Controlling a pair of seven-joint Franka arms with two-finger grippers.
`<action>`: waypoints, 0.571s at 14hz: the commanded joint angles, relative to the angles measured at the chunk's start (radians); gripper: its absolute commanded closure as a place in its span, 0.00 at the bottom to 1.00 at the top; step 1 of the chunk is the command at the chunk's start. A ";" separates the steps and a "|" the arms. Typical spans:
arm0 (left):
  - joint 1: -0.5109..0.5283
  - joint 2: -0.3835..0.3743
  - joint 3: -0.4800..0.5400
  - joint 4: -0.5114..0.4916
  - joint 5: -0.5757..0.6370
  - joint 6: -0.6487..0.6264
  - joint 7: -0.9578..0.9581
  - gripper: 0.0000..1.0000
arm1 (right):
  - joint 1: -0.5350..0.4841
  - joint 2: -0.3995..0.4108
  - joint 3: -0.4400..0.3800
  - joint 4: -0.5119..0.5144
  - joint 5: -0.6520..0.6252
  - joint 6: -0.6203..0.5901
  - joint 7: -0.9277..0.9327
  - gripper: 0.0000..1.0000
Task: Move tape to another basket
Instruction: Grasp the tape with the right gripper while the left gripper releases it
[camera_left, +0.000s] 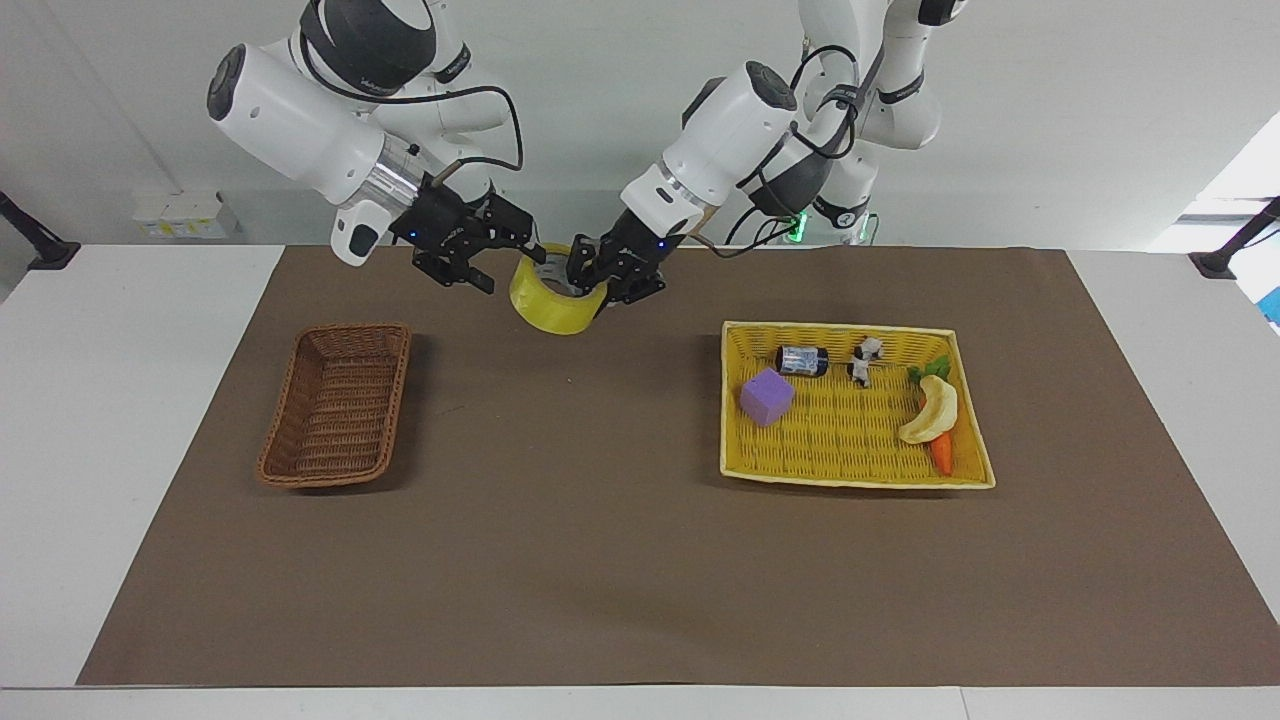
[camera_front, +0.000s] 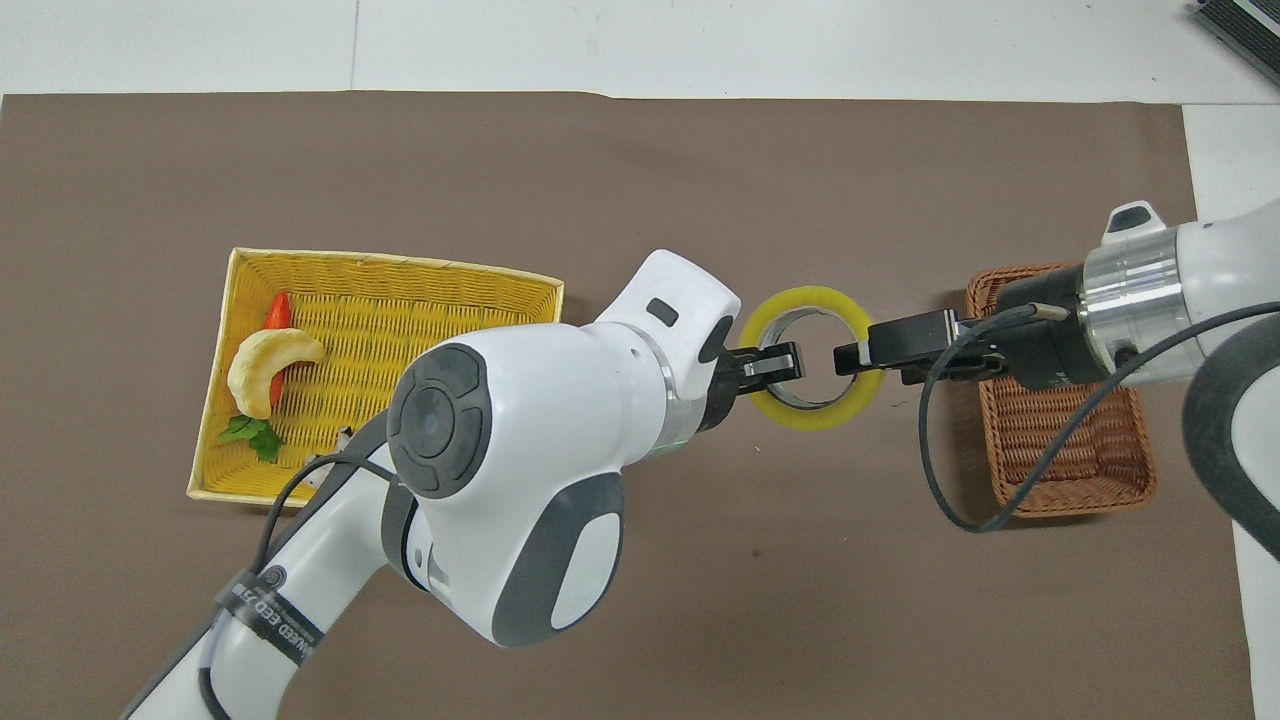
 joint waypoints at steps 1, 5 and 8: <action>-0.013 -0.003 -0.014 0.019 -0.043 0.026 -0.012 1.00 | -0.008 -0.018 0.002 -0.033 0.017 0.020 -0.059 0.00; -0.015 -0.020 -0.017 0.019 -0.055 0.025 -0.009 1.00 | -0.024 -0.011 0.000 -0.022 0.017 0.004 -0.039 0.96; -0.001 -0.021 -0.021 0.053 -0.050 0.013 -0.006 0.17 | -0.032 -0.012 0.000 -0.002 0.015 -0.002 0.039 1.00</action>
